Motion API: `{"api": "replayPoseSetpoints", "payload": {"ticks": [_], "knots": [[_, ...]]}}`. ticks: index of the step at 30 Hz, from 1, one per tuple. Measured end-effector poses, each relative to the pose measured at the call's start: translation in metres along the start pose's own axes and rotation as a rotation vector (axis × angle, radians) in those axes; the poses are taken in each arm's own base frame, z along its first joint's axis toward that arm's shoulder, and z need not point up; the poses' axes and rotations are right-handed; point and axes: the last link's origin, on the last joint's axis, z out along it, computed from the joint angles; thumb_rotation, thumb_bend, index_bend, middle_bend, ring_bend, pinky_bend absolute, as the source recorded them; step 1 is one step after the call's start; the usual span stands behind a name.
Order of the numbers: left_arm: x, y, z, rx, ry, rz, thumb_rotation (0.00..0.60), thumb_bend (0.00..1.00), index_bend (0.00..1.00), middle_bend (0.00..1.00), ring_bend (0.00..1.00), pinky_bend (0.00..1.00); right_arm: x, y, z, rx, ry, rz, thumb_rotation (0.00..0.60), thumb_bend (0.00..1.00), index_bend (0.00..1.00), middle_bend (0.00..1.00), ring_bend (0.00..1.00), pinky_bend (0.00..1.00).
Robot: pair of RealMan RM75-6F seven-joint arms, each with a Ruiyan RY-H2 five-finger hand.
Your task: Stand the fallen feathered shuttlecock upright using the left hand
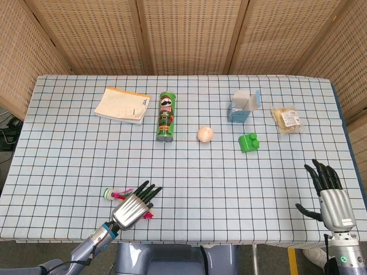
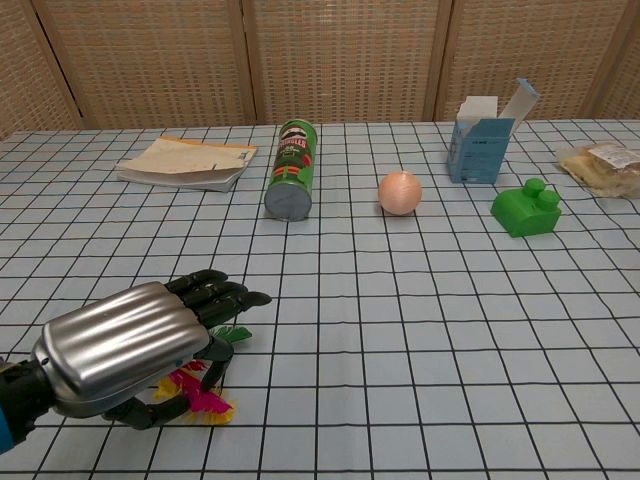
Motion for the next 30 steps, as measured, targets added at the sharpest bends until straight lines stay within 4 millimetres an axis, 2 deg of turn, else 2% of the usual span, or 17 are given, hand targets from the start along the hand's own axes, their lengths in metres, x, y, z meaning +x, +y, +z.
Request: {"api": "replayPoseSetpoints", "payload": {"ticks": [10, 16, 30], "knots": [[-0.003, 0.001, 0.001, 0.003, 0.011, -0.005, 0.6, 0.52, 0.66, 0.0, 0.0, 0.01, 0.0, 0.0, 0.0, 0.002, 0.001, 0.012, 0.6, 0.06, 0.11, 0.0, 0.0, 0.04], [0.003, -0.007, -0.003, 0.017, 0.042, -0.012, 0.6, 0.52, 0.67, 0.01, 0.0, 0.01, 0.001, 0.001, 0.0, 0.0, 0.001, 0.014, 0.6, 0.06, 0.11, 0.0, 0.0, 0.04], [0.043, -0.062, -0.012, 0.149, 0.166, -0.049, 0.6, 0.51, 0.71, 0.04, 0.0, 0.01, -0.002, 0.0, 0.0, 0.002, -0.006, 0.005, 0.6, 0.06, 0.11, 0.0, 0.0, 0.03]]}}
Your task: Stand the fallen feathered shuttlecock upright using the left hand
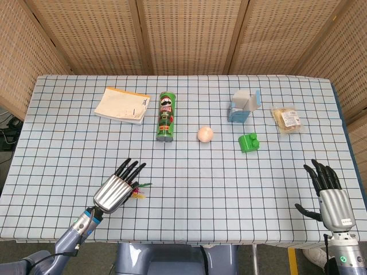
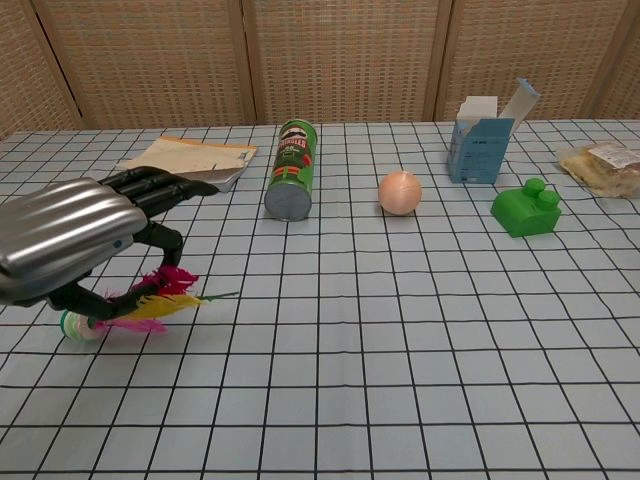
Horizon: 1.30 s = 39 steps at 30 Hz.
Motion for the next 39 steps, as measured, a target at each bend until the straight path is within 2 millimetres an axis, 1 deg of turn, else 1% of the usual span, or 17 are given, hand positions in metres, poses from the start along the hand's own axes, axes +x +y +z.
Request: {"api": "replayPoseSetpoints", "payload": {"ticks": [5, 11, 24, 31, 39], "knots": [[0.012, -0.017, 0.003, 0.049, 0.034, -0.032, 0.6, 0.51, 0.72, 0.04, 0.0, 0.01, -0.001, 0.0, 0.0, -0.002, -0.003, -0.002, 0.6, 0.06, 0.1, 0.0, 0.0, 0.03], [0.02, -0.03, 0.005, 0.082, 0.063, -0.05, 0.6, 0.51, 0.74, 0.06, 0.0, 0.01, -0.001, 0.001, 0.0, -0.005, -0.003, -0.002, 0.6, 0.06, 0.1, 0.0, 0.0, 0.03], [0.034, -0.045, 0.009, 0.127, 0.129, -0.07, 0.6, 0.51, 0.74, 0.06, 0.0, 0.01, -0.003, 0.001, 0.001, -0.01, -0.016, -0.004, 0.6, 0.06, 0.09, 0.0, 0.0, 0.03], [0.033, -0.047, 0.01, 0.131, 0.132, -0.039, 0.6, 0.5, 0.74, 0.09, 0.0, 0.01, -0.004, 0.001, 0.001, -0.012, -0.026, 0.001, 0.6, 0.06, 0.09, 0.0, 0.0, 0.02], [0.023, -0.052, 0.016, 0.15, 0.155, -0.054, 0.6, 0.49, 0.74, 0.09, 0.0, 0.01, -0.005, 0.001, 0.001, -0.013, -0.029, -0.002, 0.6, 0.06, 0.09, 0.0, 0.0, 0.02]]}}
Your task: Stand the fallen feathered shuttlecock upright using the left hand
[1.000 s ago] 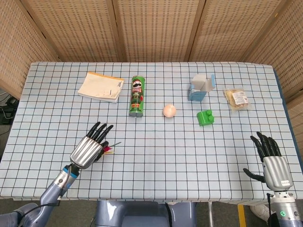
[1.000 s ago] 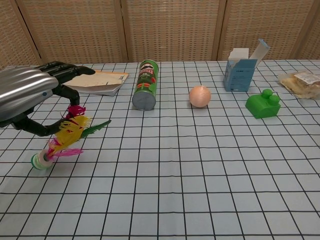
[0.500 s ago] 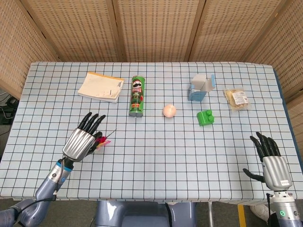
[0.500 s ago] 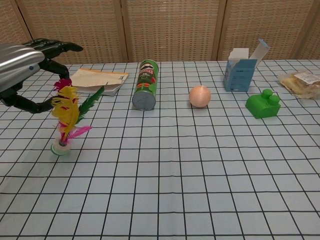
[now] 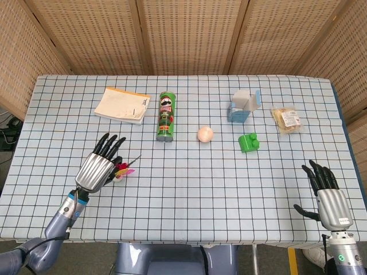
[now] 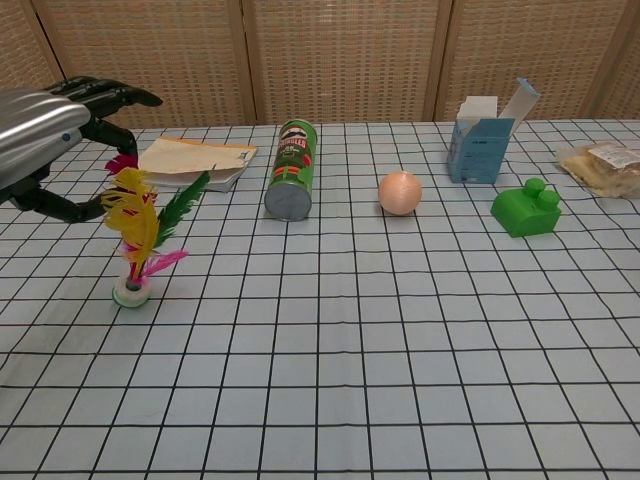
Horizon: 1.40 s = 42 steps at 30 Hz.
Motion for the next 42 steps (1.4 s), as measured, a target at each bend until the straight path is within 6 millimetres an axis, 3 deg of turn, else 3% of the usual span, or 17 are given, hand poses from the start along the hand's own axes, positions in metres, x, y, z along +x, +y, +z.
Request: {"api": "replayPoseSetpoints", "payload": {"ticks": [13, 19, 28, 34, 42], "knots": [[-0.002, 0.005, 0.017, 0.02, 0.152, -0.101, 0.6, 0.47, 0.71, 0.09, 0.0, 0.0, 0.0, 0.0, 0.0, 0.001, -0.003, 0.003, 0.6, 0.06, 0.09, 0.0, 0.0, 0.02], [-0.015, 0.002, 0.018, 0.034, 0.13, -0.101, 0.6, 0.3, 0.53, 0.02, 0.0, 0.0, 0.0, 0.0, 0.0, 0.0, -0.006, 0.012, 0.6, 0.06, 0.09, 0.0, 0.0, 0.01], [-0.036, -0.005, 0.01, 0.08, 0.02, -0.059, 0.6, 0.2, 0.33, 0.0, 0.0, 0.0, 0.001, 0.0, 0.0, 0.0, -0.005, 0.02, 0.6, 0.06, 0.09, 0.0, 0.0, 0.01], [-0.03, -0.012, 0.003, 0.098, 0.016, -0.074, 0.6, 0.19, 0.16, 0.0, 0.0, 0.0, 0.002, 0.0, 0.0, -0.002, -0.002, 0.024, 0.6, 0.06, 0.09, 0.0, 0.0, 0.01], [-0.007, -0.026, -0.013, 0.126, -0.004, -0.105, 0.6, 0.19, 0.14, 0.0, 0.0, 0.0, 0.001, 0.0, 0.0, -0.002, -0.003, 0.018, 0.6, 0.06, 0.08, 0.0, 0.0, 0.01]]}}
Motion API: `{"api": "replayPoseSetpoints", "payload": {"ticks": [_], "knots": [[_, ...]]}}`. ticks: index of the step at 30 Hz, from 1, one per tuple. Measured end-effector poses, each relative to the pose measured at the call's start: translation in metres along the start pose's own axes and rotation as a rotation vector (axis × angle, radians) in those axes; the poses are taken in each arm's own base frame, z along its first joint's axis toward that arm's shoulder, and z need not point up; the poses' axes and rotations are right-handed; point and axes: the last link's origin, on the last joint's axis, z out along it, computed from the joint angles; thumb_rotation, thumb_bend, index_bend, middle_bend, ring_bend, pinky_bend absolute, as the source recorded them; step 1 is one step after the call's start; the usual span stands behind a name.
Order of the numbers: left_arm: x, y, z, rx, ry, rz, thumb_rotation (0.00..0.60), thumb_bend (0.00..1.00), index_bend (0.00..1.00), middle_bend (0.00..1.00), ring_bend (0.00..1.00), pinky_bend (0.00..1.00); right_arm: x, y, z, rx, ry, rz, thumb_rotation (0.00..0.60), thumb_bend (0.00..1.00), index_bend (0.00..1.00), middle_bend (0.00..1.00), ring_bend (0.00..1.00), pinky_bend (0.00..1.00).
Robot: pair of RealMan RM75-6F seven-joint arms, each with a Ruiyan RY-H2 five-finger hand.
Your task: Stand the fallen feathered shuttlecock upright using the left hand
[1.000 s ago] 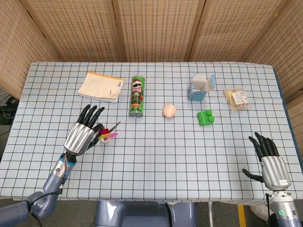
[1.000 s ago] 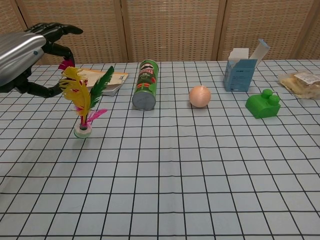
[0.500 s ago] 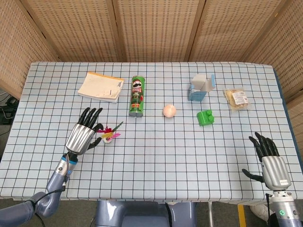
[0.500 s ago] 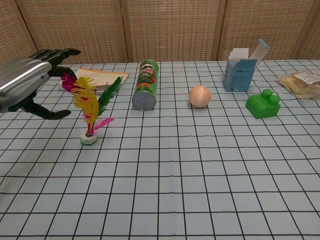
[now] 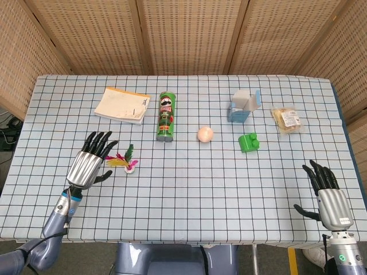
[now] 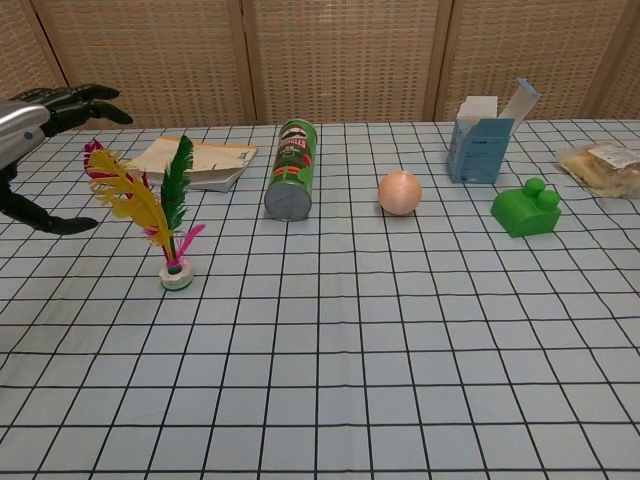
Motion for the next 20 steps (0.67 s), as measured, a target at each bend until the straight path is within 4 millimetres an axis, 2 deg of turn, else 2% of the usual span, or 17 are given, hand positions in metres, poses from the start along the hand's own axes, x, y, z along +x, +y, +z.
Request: {"api": "replayPoseSetpoints", "payload": {"ticks": [5, 8, 13, 20], "knots": [[0.022, -0.015, -0.023, 0.054, 0.018, 0.0, 0.6, 0.19, 0.13, 0.0, 0.0, 0.0, -0.001, -0.001, -0.001, 0.005, -0.006, -0.007, 0.6, 0.06, 0.08, 0.0, 0.0, 0.01], [0.026, -0.025, -0.042, 0.094, 0.036, 0.02, 0.6, 0.19, 0.13, 0.0, 0.0, 0.0, -0.003, -0.001, -0.001, 0.007, -0.014, -0.017, 0.6, 0.06, 0.08, 0.0, 0.0, 0.01], [0.023, -0.039, -0.077, 0.159, 0.042, 0.064, 0.6, 0.2, 0.12, 0.0, 0.0, 0.0, -0.004, -0.003, -0.001, 0.015, -0.014, -0.047, 0.6, 0.06, 0.08, 0.0, 0.0, 0.01], [0.012, -0.056, -0.134, 0.268, -0.058, 0.119, 0.6, 0.2, 0.12, 0.0, 0.0, 0.0, -0.007, -0.004, -0.001, 0.018, -0.016, -0.082, 0.6, 0.06, 0.08, 0.0, 0.0, 0.01]]}}
